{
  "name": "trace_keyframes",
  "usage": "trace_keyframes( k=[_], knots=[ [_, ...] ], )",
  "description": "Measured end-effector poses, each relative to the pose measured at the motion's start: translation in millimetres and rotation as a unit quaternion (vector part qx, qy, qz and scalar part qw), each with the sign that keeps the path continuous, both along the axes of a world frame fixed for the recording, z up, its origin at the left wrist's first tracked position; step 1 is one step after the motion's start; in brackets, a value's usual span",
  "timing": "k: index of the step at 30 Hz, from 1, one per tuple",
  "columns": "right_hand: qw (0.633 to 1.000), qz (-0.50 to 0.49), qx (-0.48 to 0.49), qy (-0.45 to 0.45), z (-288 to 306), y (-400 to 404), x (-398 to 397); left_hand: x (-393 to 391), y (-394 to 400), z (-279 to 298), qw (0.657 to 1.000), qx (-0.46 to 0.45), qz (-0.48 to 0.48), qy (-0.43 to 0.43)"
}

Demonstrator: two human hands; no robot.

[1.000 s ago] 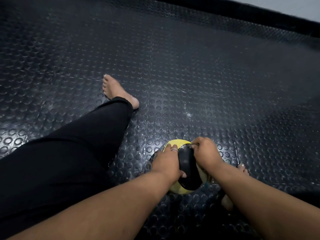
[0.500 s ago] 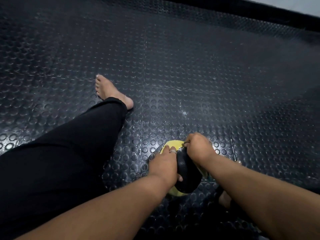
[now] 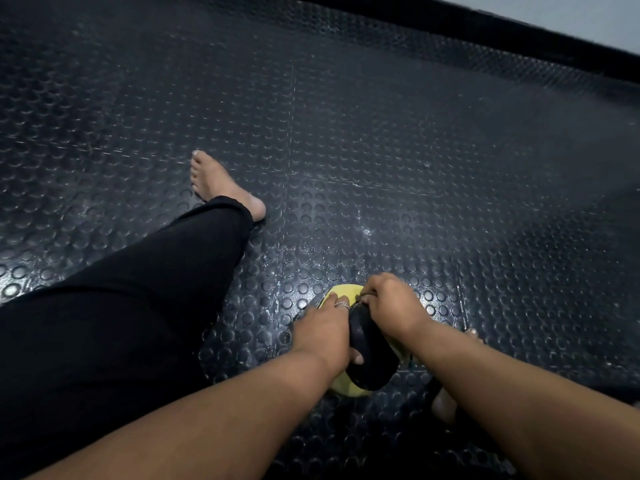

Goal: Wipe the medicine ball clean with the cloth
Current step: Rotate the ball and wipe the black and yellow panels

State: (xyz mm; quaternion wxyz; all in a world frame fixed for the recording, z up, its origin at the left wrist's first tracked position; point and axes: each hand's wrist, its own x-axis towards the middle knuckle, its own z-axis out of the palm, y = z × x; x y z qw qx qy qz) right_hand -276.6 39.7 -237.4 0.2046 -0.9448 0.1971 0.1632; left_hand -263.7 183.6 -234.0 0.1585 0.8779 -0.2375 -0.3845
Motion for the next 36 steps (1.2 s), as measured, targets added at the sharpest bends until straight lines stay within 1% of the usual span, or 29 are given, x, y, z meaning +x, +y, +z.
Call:
trace_keyframes(
  k=[2,3,4,6,7,11,12,15,16,19,20,23,24,25,27,28,29,31,32,33,35,36],
  knots=[
    [1.000,-0.028,-0.014,0.002,-1,-7,4,-1,-2,1,1.000,0.003,-0.004,0.001],
    [0.999,-0.023,-0.025,-0.003,-1,-4,4,0,-2,1,1.000,0.005,-0.002,0.001],
    [1.000,-0.002,-0.028,-0.013,0,1,1,1,-1,0,1.000,0.006,0.002,0.000],
    [0.998,0.049,-0.003,-0.032,-1,13,-5,2,0,-3,1.000,0.005,0.015,-0.001],
    [0.998,0.051,0.008,-0.035,-1,13,-7,3,0,-3,1.000,0.003,0.018,-0.003],
    [0.997,-0.075,0.001,-0.023,-2,-8,0,2,-6,-1,1.000,0.002,0.003,-0.006],
    [0.997,-0.068,-0.003,-0.024,-1,-7,-2,2,-6,-1,1.000,0.003,0.007,-0.006],
    [0.998,0.031,0.019,-0.048,0,4,-13,4,-4,-4,1.000,0.006,0.016,-0.015],
    [0.998,0.036,0.022,-0.052,0,3,-14,4,-5,-4,1.000,0.007,0.011,-0.019],
    [0.998,-0.044,0.004,-0.043,0,-8,-3,6,-8,0,1.000,0.015,0.000,-0.016],
    [0.998,-0.043,-0.008,-0.042,1,-6,-2,6,-9,0,1.000,0.015,0.003,-0.015],
    [0.997,0.044,0.009,-0.065,1,12,-12,8,-6,-3,1.000,0.011,0.017,-0.016],
    [0.996,0.050,0.014,-0.071,2,13,-15,9,-5,-2,1.000,0.010,0.018,-0.019],
    [0.997,0.020,0.007,-0.070,2,9,-12,9,-5,-1,1.000,0.007,0.014,-0.022],
    [0.995,-0.082,-0.015,-0.054,4,-1,-4,10,-8,2,1.000,0.004,0.012,-0.025],
    [0.993,-0.106,-0.017,-0.050,4,-2,-1,11,-9,1,0.999,0.002,0.015,-0.028],
    [0.994,-0.092,-0.017,-0.055,4,2,-1,12,-8,1,0.999,0.002,0.020,-0.029],
    [0.997,-0.005,-0.012,-0.076,6,15,-7,15,-6,-2,0.999,0.002,0.028,-0.030],
    [0.996,0.020,-0.002,-0.086,5,18,-11,15,-5,-3,0.999,0.003,0.028,-0.031],
    [0.997,0.013,0.000,-0.077,5,15,-9,16,-5,-3,0.999,0.002,0.024,-0.034],
    [0.997,-0.062,-0.013,-0.048,3,6,2,15,-6,-1,0.999,0.001,0.021,-0.029],
    [0.996,-0.080,-0.023,-0.039,2,5,7,16,-6,0,0.999,0.001,0.025,-0.025]
  ],
)
